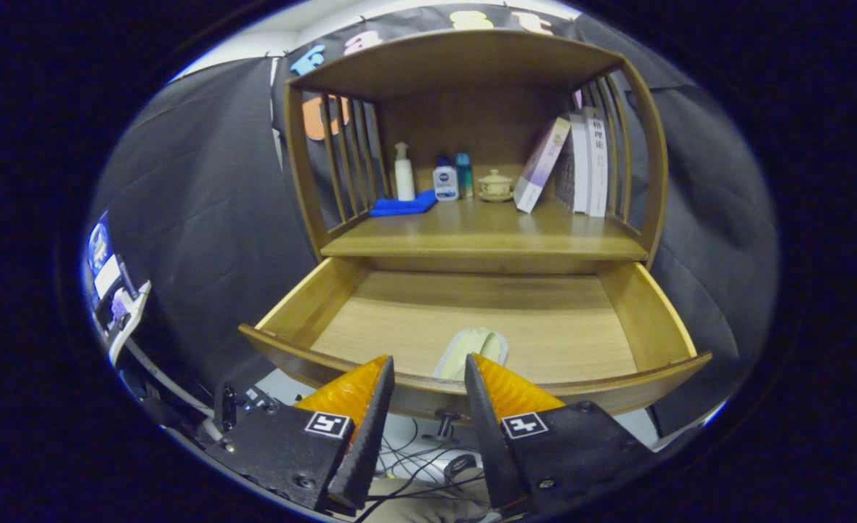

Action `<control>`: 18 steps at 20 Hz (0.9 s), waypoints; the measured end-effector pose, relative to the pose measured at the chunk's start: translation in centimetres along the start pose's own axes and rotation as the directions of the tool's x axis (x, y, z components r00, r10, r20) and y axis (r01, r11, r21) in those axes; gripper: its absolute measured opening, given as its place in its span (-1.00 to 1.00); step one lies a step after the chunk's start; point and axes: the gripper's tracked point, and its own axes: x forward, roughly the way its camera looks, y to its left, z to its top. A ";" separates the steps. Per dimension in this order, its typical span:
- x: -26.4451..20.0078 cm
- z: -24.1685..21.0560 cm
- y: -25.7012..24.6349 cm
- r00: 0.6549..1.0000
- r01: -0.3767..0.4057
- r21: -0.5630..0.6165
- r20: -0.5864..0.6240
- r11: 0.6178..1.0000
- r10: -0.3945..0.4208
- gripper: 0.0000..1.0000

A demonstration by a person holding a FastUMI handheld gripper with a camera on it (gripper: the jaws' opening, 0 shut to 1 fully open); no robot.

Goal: Pull open the drawer, take out the items inside it, and place them on the countertop above the cabinet.

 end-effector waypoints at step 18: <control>10.2 -1.6 -4.4 0.898 0.160 0.035 -0.419 0.987 -0.131 -0.07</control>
